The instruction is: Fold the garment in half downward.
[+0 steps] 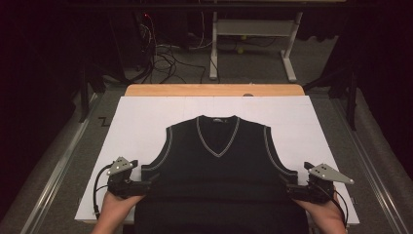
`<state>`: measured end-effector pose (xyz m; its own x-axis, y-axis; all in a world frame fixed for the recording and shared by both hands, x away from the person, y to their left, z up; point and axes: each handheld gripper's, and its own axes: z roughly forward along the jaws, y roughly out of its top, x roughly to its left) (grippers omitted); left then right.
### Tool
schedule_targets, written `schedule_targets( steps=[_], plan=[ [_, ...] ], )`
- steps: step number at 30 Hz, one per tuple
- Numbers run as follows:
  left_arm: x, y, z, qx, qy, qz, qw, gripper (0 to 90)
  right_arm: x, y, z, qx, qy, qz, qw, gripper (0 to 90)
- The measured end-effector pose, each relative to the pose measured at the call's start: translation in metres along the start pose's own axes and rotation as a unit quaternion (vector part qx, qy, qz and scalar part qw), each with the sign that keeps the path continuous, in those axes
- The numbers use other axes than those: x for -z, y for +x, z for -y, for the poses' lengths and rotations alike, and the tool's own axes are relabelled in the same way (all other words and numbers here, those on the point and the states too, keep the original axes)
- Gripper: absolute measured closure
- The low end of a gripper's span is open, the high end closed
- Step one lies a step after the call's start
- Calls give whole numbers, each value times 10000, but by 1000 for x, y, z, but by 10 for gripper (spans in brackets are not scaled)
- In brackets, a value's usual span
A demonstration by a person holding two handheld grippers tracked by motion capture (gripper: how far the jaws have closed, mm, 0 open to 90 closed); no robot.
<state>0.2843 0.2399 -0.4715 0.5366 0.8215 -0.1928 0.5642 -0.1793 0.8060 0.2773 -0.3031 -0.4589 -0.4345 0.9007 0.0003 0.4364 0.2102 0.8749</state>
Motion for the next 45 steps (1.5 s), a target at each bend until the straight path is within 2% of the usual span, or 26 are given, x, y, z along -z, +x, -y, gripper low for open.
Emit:
schedule_targets(
  steps=[2, 6, 10, 15, 17, 19, 24, 26, 30, 32, 34, 36, 39, 41, 43, 45],
  plan=[
    [-1, 2, -1, 121, -60, 91, 9999, 0, -3, -1, -2, -18, -5, 12, 10000, 2],
    [-3, 5, -5, 158, -101, 75, 9998, 0, -12, -2, -6, -21, -46, 25, 10000, 2],
    [-10, 9, -12, 106, -67, 8, 9999, 0, -22, -4, -14, 61, -32, 47, 10000, 2],
    [-17, 11, -29, 44, -83, -2, 10000, 0, -34, -9, -25, 117, 42, 84, 9999, 10],
    [-21, 11, -38, -70, -80, -149, 9998, 0, -40, -12, -33, 125, 98, 162, 9997, 13],
    [-24, 12, -45, -91, -90, -157, 9998, 0, -47, -16, -40, 75, 158, 161, 9997, 13],
    [-42, 20, -66, 32, -38, -149, 9999, 0, -69, -21, -53, 108, 300, 194, 9993, 12],
    [-51, 26, -75, 194, 9, -92, 9998, 0, -78, -23, -57, 76, 376, 171, 9991, 13],
    [-69, 39, -89, 333, 223, -161, 9991, 0, -91, -24, -67, 76, 428, 221, 9988, 14],
    [-76, 46, -95, 532, 211, -79, 9983, 0, -97, -25, -72, 142, 397, 254, 9988, 16],
    [-82, 48, -101, 509, 189, -191, 9983, 0, -102, -27, -77, 70, 408, 286, 9987, 24],
    [-88, 51, -106, 505, 285, -251, 9980, 0, -111, -28, -80, -16, 526, 260, 9983, 25],
    [-98, 53, -111, 578, 460, -272, 9969, 0, -123, -27, -85, 36, 656, 291, 9974, 42],
    [-107, 54, -112, 669, 686, -279, 9950, 0, -131, -27, -88, 36, 692, 287, 9972, 70],
    [-116, 55, -113, 833, 968, -339, 9912, 53, -139, -26, -89, -58, 833, 294, 9961, 103],
    [-124, 57, -113, 1010, 1204, -365, 9869, 155, -148, -27, -90, -152, 968, 296, 9947, 154]
  ],
)
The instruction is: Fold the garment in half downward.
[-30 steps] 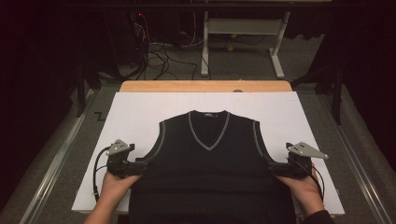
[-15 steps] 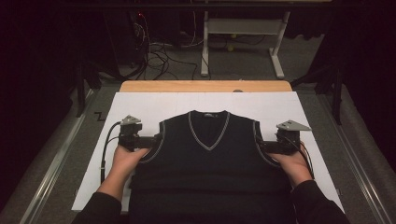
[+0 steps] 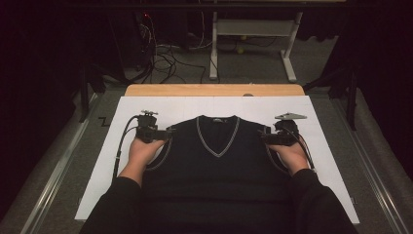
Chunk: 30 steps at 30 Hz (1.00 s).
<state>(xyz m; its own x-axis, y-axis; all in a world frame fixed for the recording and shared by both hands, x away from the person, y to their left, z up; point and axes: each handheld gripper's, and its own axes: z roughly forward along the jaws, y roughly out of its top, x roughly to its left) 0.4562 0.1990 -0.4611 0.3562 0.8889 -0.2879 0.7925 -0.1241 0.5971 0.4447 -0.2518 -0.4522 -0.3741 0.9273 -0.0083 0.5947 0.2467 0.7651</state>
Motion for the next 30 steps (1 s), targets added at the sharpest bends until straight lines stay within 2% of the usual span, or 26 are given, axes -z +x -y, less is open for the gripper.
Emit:
schedule_targets(
  steps=[2, 3, 7, 8, 9, 12, 13, 14, 15, 17, 18, 19, 22, 23, 24, 25, 30],
  plan=[
    [-7, -1, 0, 99, 92, -53, 9999, 212, -9, -1, 0, -38, 118, 88, 9999, 195],
    [-11, -2, 0, 86, 122, -76, 9999, 246, -11, -1, 0, -88, 155, 125, 9998, 221],
    [-16, -13, 1, -196, 84, -299, 9993, 372, -24, -3, 2, -215, 530, 157, 9982, 289],
    [-17, -16, 1, -244, 103, -367, 9990, 406, -25, -3, 2, -152, 538, 205, 9982, 339],
    [-17, -19, 1, -290, 110, -410, 9987, 457, -24, -2, 2, -134, 513, 189, 9984, 428],
    [-19, -23, 1, -314, 112, -421, 9986, 590, -24, 2, 1, -121, 501, 139, 9986, 637],
    [-19, -24, 1, -332, 128, -233, 9991, 661, -23, 4, 0, -114, 507, 59, 9986, 708],
    [-20, -26, 1, -384, 94, -283, 9988, 717, -23, 7, 0, -52, 501, 3, 9987, 778],
    [-20, -28, 2, -423, 41, -350, 9985, 722, -23, 9, 0, 50, 471, 57, 9989, 787],
    [-18, -30, 4, -361, -164, -318, 9987, 729, -21, 13, 0, 205, 365, 173, 9990, 795],
    [-15, -30, 3, -317, -314, -303, 9985, 729, -20, 13, -1, 199, 307, 187, 9992, 796],
    [-10, -31, 2, -272, -487, -271, 9981, 730, -14, 10, -6, 165, 115, 220, 9996, 796],
    [1, -31, -4, -154, -854, -224, 9960, 730, -8, 8, -12, 153, 10, 224, 9996, 795],
    [6, -30, -7, -131, -980, -197, 9949, 730, -2, 8, -17, 203, -149, 243, 9994, 794],
    [10, -31, -9, -172, -1070, -204, 9939, 730, -2, 8, -17, 203, -149, 243, 9994, 794],
    [16, -31, -12, -244, -1203, -244, 9921, 730, 0, 7, -20, 234, -206, 272, 9991, 793],
    [40, -37, -21, -321, -1786, -222, 9832, 730, 24, 6, -37, 263, -868, 357, 9952, 794]
  ],
)
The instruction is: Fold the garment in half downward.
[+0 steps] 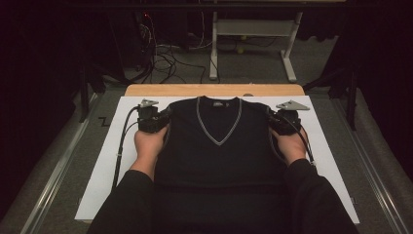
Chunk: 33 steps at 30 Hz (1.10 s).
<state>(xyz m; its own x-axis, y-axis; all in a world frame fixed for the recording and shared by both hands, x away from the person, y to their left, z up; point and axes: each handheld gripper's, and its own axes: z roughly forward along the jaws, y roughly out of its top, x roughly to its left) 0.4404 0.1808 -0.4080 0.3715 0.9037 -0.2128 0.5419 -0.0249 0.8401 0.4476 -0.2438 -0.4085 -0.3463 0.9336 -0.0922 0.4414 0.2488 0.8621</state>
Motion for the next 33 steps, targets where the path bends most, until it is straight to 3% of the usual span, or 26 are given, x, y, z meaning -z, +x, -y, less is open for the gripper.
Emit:
schedule_targets(
  steps=[6, 10, 12, 14, 20, 22, 28, 31, 33],
  plan=[
    [17, -1, -21, -91, -442, -11, 9990, 730, 20, -6, -25, 80, -316, 24, 9995, 793],
    [28, -2, -35, -82, -666, 130, 9977, 729, 33, -7, -42, 182, -562, 39, 9982, 793],
    [29, -2, -37, -14, -626, 230, 9978, 729, 38, -7, -47, 180, -656, 37, 9977, 793],
    [29, -2, -36, -56, -482, 131, 9987, 728, 39, -6, -48, 181, -662, 2, 9976, 793],
    [32, 2, -29, -162, -193, 240, 9994, 728, 42, -3, -42, 305, -541, -56, 9981, 793],
    [34, 4, -25, -173, -41, 172, 9997, 727, 44, -2, -38, 277, -534, -108, 9981, 793],
    [41, 10, 0, -173, 145, 340, 9992, 727, 54, 6, -16, 358, -525, -334, 9974, 793],
    [47, 6, 12, -243, 169, 484, 9984, 727, 61, 9, -5, 396, -493, -403, 9972, 793],
    [53, 2, 19, -412, 203, 528, 9975, 727, 66, 10, 3, 385, -488, -447, 9971, 794]
  ],
)
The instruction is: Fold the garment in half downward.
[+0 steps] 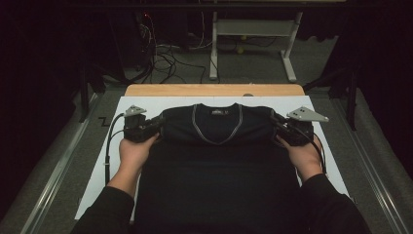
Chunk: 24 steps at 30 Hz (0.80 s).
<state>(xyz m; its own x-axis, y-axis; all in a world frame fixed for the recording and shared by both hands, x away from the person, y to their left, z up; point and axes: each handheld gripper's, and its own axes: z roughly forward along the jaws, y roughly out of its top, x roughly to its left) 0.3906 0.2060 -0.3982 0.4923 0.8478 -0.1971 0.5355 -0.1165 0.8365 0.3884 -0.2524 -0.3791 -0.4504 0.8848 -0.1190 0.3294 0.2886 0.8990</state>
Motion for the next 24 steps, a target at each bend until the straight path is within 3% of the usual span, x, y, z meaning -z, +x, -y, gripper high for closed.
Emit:
schedule_targets(
  steps=[3, 8, 15, 19, 24],
  plan=[
    [7, -4, 10, 16, -65, 140, 9999, 726, 7, 3, 10, 8, -22, -106, 9999, 794],
    [15, -10, 24, -165, -37, 167, 9997, 726, 14, 9, 25, 21, -17, -261, 9997, 793],
    [26, -17, 48, -23, -60, 362, 9993, 726, 32, 16, 41, 35, -72, -337, 9994, 793],
    [36, -23, 59, -142, -111, 349, 9992, 726, 43, 21, 51, 72, -115, -368, 9992, 793],
    [40, -26, 75, -125, -34, 362, 9993, 726, 52, 26, 64, 18, -103, -411, 9991, 793]
  ],
)
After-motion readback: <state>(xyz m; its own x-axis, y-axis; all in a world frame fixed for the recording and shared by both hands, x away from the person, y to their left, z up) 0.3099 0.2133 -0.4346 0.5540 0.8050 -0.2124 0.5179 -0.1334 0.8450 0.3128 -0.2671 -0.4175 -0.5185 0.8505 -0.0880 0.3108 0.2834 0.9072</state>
